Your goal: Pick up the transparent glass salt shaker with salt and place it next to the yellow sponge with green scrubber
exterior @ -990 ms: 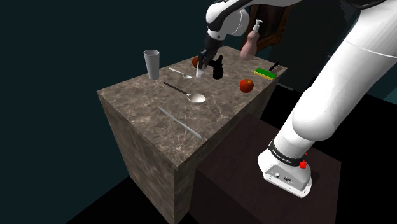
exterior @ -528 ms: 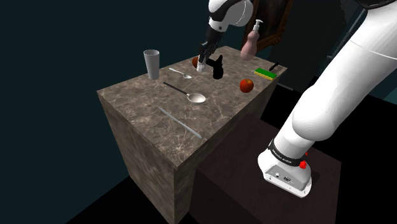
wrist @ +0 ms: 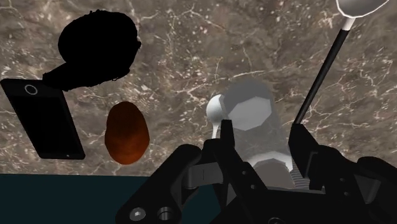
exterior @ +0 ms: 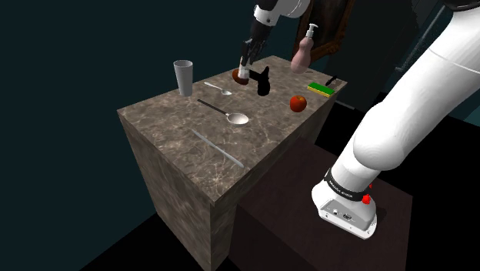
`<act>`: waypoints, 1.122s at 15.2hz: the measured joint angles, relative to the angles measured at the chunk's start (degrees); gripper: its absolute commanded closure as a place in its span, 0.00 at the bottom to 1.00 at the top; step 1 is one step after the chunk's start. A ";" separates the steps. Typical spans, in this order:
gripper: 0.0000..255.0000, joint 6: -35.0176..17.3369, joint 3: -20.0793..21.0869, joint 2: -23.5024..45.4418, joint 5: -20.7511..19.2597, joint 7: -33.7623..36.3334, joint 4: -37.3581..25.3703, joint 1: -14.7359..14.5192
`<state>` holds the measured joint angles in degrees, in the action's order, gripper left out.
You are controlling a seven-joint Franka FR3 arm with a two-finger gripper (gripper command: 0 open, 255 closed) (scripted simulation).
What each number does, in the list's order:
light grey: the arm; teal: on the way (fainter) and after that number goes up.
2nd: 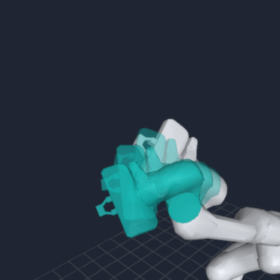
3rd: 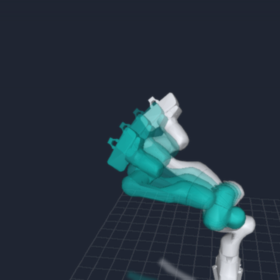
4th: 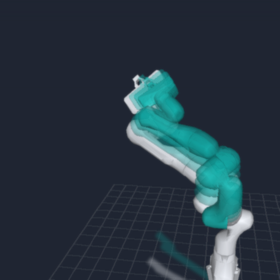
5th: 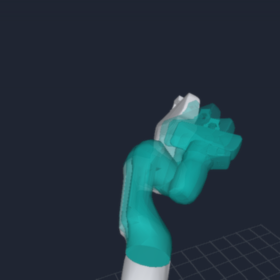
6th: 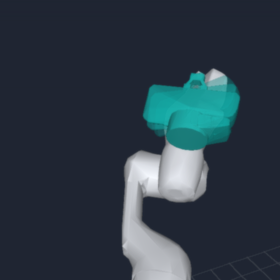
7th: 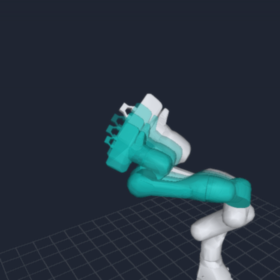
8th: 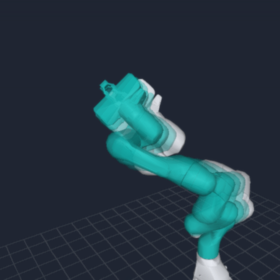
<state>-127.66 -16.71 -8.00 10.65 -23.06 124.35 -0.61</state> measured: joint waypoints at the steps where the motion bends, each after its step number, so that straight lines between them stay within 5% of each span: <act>1: 1.00 0.87 0.02 -0.25 -0.20 0.23 -0.65 0.04; 9: 1.00 6.09 -0.17 -1.46 -1.16 0.99 -4.71 0.39; 17: 1.00 6.21 -6.67 -0.74 0.18 -10.21 -3.57 4.45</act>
<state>-121.45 -23.38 -8.74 10.83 -33.26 120.78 3.84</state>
